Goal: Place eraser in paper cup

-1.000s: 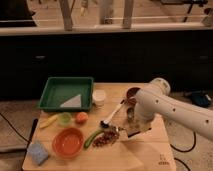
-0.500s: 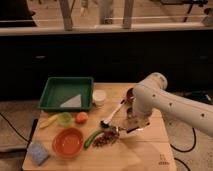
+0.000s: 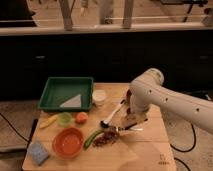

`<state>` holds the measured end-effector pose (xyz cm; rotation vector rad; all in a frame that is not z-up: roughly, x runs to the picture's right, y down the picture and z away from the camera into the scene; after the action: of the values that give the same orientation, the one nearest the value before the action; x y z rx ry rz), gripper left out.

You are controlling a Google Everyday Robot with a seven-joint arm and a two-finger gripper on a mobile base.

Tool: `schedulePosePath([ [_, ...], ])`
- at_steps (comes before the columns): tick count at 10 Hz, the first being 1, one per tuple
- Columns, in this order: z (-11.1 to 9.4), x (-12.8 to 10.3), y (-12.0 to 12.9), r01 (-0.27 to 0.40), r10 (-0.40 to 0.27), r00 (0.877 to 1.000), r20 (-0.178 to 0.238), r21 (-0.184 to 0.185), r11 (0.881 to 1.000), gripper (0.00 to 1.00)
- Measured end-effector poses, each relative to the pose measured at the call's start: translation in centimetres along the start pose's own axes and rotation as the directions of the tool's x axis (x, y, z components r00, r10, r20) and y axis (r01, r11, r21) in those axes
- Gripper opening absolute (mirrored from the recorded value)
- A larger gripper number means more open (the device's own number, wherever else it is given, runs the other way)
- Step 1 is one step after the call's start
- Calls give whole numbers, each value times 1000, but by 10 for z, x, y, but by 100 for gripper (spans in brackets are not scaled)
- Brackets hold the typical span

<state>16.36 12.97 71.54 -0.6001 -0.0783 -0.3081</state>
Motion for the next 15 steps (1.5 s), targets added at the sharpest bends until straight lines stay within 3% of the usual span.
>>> schedulePosePath([
  [15, -4, -18, -69, 148, -147, 988, -38, 16, 989, 0],
])
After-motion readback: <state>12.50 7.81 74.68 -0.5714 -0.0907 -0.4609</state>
